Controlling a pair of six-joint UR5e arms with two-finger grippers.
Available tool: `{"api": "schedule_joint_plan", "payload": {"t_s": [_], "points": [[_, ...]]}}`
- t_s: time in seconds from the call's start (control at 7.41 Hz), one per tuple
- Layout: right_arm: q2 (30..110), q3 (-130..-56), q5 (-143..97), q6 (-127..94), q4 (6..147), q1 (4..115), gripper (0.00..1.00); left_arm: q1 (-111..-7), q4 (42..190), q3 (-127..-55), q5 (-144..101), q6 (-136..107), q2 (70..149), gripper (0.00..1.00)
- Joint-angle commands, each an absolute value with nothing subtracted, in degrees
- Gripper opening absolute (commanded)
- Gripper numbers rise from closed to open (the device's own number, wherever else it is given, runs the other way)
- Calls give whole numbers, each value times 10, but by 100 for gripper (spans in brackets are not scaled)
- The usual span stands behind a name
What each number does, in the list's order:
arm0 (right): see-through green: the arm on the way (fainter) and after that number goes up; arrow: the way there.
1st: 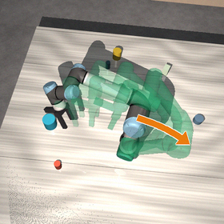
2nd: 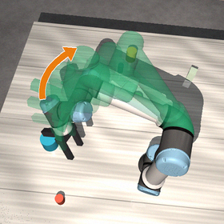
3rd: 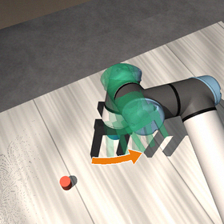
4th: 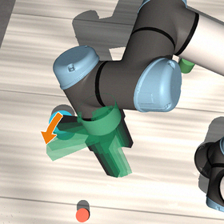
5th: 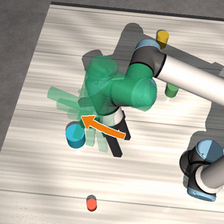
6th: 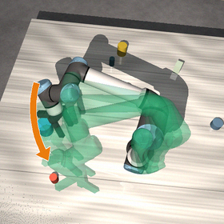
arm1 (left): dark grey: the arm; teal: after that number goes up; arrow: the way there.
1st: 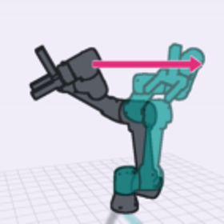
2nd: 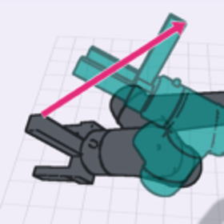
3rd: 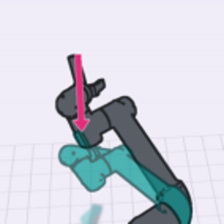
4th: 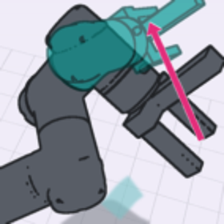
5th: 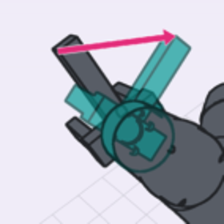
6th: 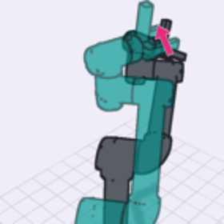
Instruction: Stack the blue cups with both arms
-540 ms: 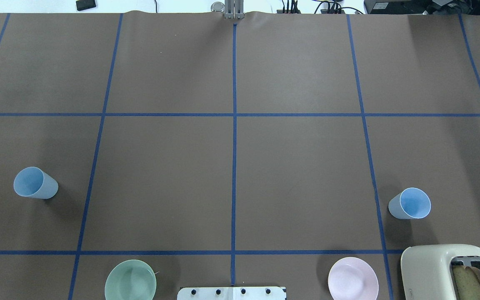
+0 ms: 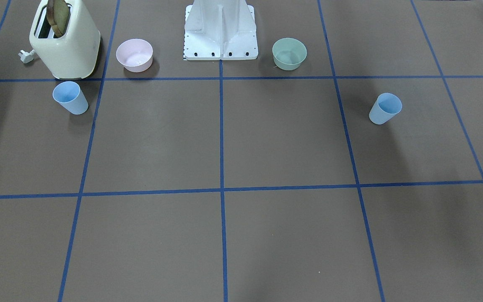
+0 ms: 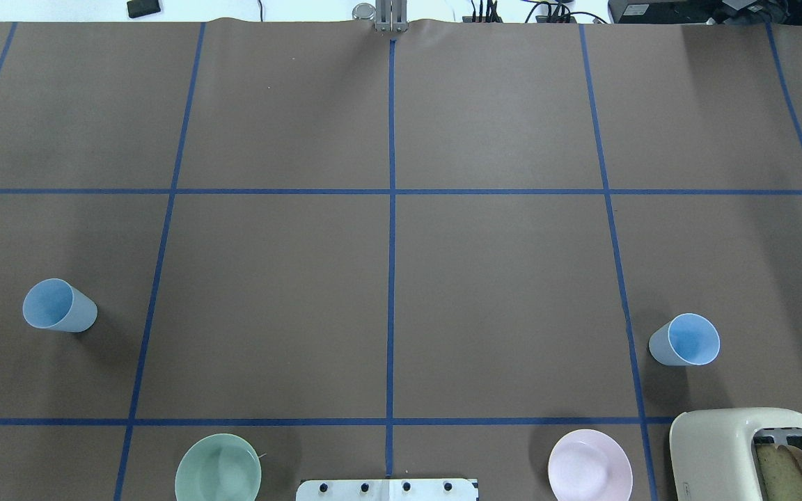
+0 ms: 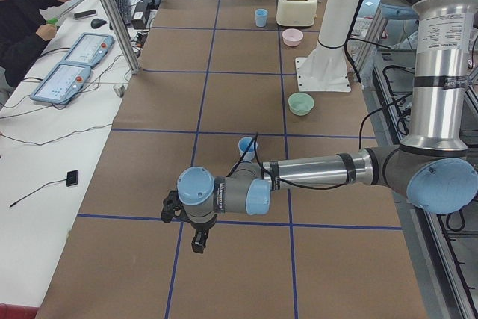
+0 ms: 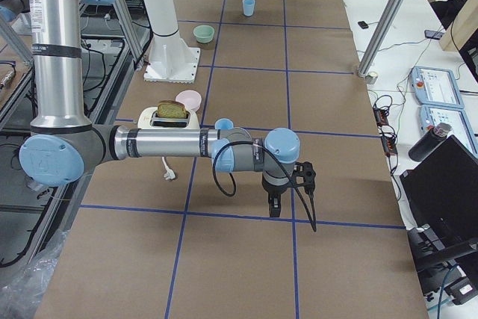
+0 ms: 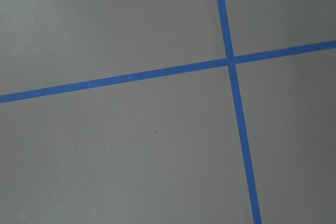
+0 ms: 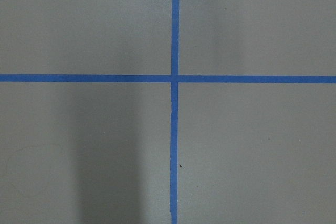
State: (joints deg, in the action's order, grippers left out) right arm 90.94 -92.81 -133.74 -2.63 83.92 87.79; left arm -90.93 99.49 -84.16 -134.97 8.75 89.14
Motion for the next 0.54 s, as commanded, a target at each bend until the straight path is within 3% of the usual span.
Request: {"api": "schedule_joint_plan", "payload": {"t_s": [0.0,0.4], "points": [[911,-925,-1316,-23,697,869,100,-885,998,-877,-1364,38,892,99],[921,-936,-1399,-61,689,862,100,-802,1047,-945,-1379,-122,878,99]]}}
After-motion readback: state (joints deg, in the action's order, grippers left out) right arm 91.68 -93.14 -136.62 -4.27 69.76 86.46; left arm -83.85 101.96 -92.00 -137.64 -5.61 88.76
